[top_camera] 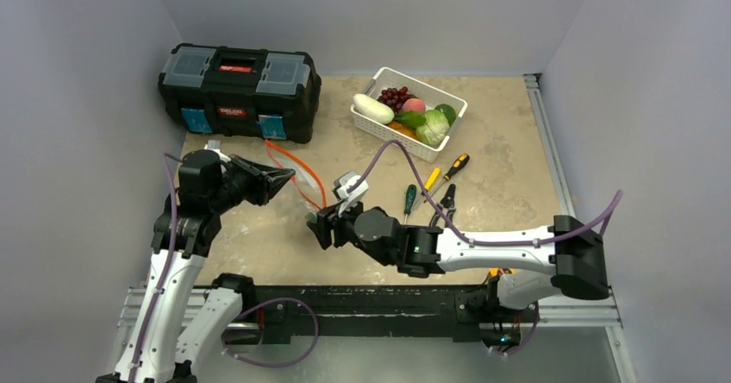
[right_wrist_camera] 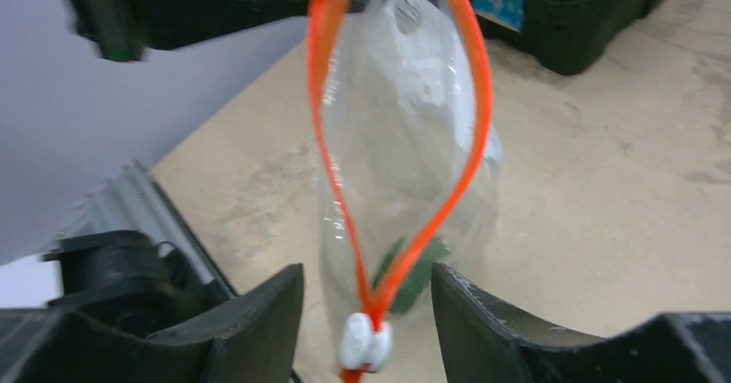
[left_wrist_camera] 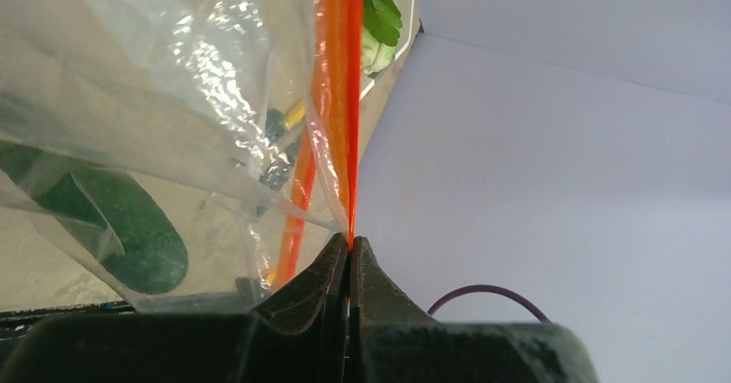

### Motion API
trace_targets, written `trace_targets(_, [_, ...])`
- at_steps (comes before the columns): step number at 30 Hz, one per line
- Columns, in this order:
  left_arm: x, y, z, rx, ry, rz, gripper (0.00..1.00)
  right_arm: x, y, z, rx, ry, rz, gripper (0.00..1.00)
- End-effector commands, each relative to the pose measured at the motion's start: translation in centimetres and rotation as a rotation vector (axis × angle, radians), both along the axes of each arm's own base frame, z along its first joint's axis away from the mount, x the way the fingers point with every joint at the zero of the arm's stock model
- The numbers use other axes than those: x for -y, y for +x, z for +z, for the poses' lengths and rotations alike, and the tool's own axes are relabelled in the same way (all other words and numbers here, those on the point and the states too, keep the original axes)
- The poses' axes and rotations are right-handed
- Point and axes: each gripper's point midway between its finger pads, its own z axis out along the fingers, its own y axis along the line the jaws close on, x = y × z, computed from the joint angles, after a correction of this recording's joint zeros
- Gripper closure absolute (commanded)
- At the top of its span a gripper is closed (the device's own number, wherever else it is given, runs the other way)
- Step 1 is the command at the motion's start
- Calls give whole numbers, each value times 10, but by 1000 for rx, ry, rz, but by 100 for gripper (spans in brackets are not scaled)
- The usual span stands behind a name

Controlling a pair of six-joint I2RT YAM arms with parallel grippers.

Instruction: Place the food in the zip-top bag and seal the zipper

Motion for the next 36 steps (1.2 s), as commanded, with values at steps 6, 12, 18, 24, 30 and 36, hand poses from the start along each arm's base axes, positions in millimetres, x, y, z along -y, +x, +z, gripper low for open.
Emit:
trace_targets(6, [-13, -4, -4, 41, 117, 17, 100, 16, 19, 35, 89, -73, -109, 100])
trace_targets(12, [-3, -14, -8, 168, 265, -178, 100, 30, 4, 87, 112, -247, 95, 100])
trace_targets(18, [-10, -16, -13, 253, 347, -178, 100, -30, 24, 12, -90, -455, 236, 100])
trace_targets(24, [-22, -10, -52, 125, 454, -192, 100, -60, 52, -42, -79, -497, 217, 100])
trace_targets(30, [-24, -14, -20, 233, 465, -170, 100, -43, 53, -11, -51, -427, 176, 100])
trace_targets(36, [-41, -29, -15, 201, 490, -74, 100, -26, 42, 41, -82, -332, 158, 100])
